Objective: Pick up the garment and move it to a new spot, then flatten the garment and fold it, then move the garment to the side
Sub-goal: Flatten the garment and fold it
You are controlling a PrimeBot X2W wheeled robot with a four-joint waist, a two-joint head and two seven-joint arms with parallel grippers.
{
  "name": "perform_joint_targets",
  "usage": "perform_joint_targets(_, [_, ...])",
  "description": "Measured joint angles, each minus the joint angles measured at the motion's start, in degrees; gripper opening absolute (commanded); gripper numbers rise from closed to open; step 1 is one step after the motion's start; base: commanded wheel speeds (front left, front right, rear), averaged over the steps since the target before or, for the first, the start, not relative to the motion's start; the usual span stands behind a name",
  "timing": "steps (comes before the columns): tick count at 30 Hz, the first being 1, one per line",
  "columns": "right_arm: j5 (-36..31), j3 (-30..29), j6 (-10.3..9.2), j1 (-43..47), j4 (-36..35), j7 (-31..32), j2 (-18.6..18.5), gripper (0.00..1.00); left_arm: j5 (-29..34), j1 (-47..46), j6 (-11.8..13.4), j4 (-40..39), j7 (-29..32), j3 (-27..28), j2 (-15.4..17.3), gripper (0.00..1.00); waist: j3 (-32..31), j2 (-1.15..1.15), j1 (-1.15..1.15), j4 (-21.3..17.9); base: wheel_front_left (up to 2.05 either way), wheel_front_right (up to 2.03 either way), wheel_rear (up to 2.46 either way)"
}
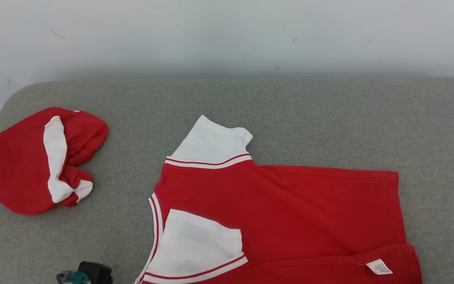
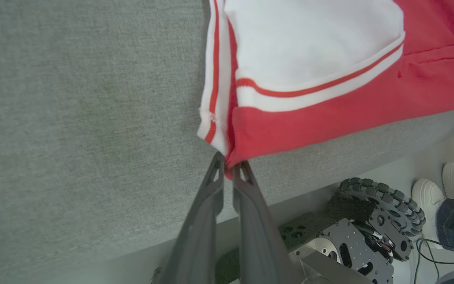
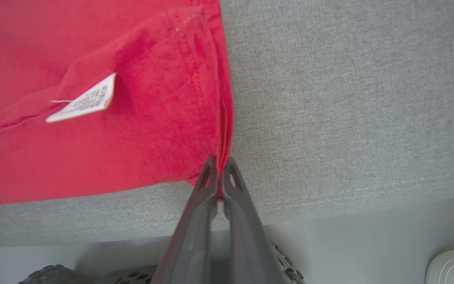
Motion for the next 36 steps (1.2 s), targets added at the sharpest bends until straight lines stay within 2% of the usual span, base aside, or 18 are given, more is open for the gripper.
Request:
perform_joint_targets(1, [0.0, 0.0, 0.0, 0.0, -0.2, 0.5, 0.0, 1.0, 0.0, 0.0, 0.5, -0.1, 0.1, 0.1, 0.0, 0.49, 0.1, 0.0, 0.0, 0.0, 0.0, 0.0, 0.0])
perform_joint_targets(2, [0.0, 0.0, -0.07, -0.1, -0.3, 0.5, 0.2, 1.0, 0.0, 0.0, 0.9, -0.2, 0.1, 0.2, -0.1, 1.0, 0.2, 0.0, 0.0, 0.0, 0.0, 0.0, 0.0])
perform_joint_targets(13, [-1.3, -3.1, -1.0, -0.7, -2.2, 1.4, 0.4, 1.0, -0.5, 0.9, 3.0, -0.4, 2.0, 2.2, -0.5, 1.0, 0.0, 0.0, 0.0, 0.7, 0.0, 0.0, 0.0])
perform_joint_targets(18, [-3.6, -5.2, -1.25, -3.3, -5.2, -1.8, -0.6, 1.0, 1.1, -0.5, 3.4, -2.4, -2.6, 5.6, -0.8, 1.0, -1.0, 0.0, 0.0, 1.0, 0.0, 0.0, 0.0])
perform_joint_targets(24, [-4.2, -3.7, -1.49, -9.4, -6.9, -7.5, 4.3, 1.0, 2.0, -3.6, 3.5, -4.7, -8.9, 7.4, -5.3, 1.0, -3.0, 0.0, 0.0, 1.2, 0.0, 0.0, 0.0])
perform_joint_targets(29, [-7.1, -1.9, -1.51, -10.3, -4.1, -12.0, 6.9, 1.0, 4.6, -6.0, 3.8, -3.9, -12.3, 7.4, -6.6, 1.0, -4.8, 0.0, 0.0, 1.4, 0.0, 0.0, 0.0])
perform_joint_targets(34, [-8.4, -1.2, -1.53, -13.4, -2.9, -19.0, 11.4, 1.0, 8.6, -6.5, 4.1, -3.0, -17.3, 8.0, -8.3, 1.0, -6.0, 0.0, 0.0, 1.2, 0.0, 0.0, 0.0])
perform_joint_targets(36, [-8.6, -1.2, -1.53, -13.9, -2.4, -21.7, 11.7, 1.0, 10.1, -6.5, 4.4, -2.6, -19.8, 9.2, -9.3, 1.0, -6.5, 0.0, 0.0, 1.1, 0.0, 0.0, 0.0])
